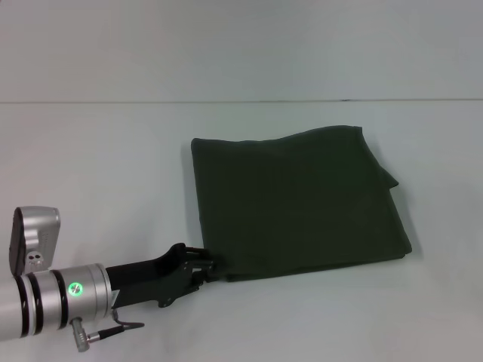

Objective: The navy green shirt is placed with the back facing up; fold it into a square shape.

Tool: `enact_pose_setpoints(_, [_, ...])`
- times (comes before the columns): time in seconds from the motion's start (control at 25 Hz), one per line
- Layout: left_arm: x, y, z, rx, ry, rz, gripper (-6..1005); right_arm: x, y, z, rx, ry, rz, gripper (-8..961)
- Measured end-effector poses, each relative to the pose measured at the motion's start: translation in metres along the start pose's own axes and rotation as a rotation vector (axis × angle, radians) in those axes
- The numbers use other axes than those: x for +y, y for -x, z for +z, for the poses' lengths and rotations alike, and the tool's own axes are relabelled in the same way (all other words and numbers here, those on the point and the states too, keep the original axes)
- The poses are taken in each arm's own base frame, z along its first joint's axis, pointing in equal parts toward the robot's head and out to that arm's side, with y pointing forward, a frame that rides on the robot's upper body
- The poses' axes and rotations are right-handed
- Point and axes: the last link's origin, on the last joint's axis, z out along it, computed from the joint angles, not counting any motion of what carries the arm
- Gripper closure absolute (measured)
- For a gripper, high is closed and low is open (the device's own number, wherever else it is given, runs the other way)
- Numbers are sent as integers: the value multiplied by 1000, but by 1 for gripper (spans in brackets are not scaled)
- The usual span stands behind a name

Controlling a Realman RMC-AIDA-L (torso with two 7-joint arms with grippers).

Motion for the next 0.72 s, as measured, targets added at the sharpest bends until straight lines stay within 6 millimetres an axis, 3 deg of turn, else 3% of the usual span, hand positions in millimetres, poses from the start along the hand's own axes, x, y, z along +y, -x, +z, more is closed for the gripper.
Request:
enact_pose_setpoints(0.4, [1,1,-4,-12,12,7,929,-1,-1,1,-7,2,12,226])
enact_pose_setpoints(0.72, [-14,4,-28,34,25,-27,954,-1,-1,0,-9,2,15,226])
